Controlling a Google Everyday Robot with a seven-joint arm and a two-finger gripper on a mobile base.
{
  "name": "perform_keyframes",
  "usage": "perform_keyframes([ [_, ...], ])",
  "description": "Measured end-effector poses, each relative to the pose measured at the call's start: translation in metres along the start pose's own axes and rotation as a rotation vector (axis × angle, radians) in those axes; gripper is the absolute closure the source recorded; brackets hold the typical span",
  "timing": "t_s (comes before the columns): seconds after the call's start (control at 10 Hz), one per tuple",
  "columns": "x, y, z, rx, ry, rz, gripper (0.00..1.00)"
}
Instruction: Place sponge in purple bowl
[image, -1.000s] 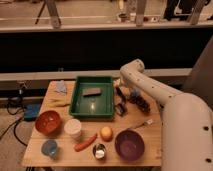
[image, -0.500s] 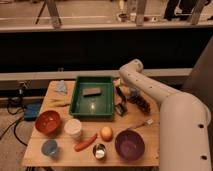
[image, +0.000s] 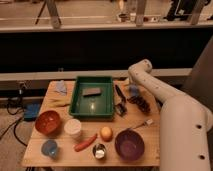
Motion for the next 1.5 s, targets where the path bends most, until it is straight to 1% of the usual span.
perform_keyframes([
  [0.1,-0.001,0.007,0.002,0.004,-0.021,-0.019,0.2],
  [0.2,-0.003,0.007,0.004,0.007,-0.05,-0.042,0.2],
  [0.3,-0.005,0.004,0.005,0.013,-0.068,-0.05,0.2],
  [0.5,-0.008,0.001,0.009,0.0,-0.124,-0.075,0.2],
  [0.7,-0.015,0.0,0.011,-0.006,-0.165,-0.077,0.2],
  [0.8,-0.021,-0.001,0.014,-0.008,-0.198,-0.074,0.2],
  [0.9,-0.027,-0.001,0.02,-0.002,-0.218,-0.068,0.2],
  [1.1,-0.024,0.001,0.022,0.002,-0.199,-0.067,0.2],
  [1.2,-0.023,0.001,0.019,0.008,-0.204,-0.066,0.24],
  [1.3,-0.024,-0.002,0.02,0.019,-0.216,-0.065,0.33],
  [1.4,-0.023,-0.004,0.019,0.02,-0.217,-0.067,0.41],
  [1.5,-0.023,-0.004,0.019,0.018,-0.218,-0.069,0.55],
])
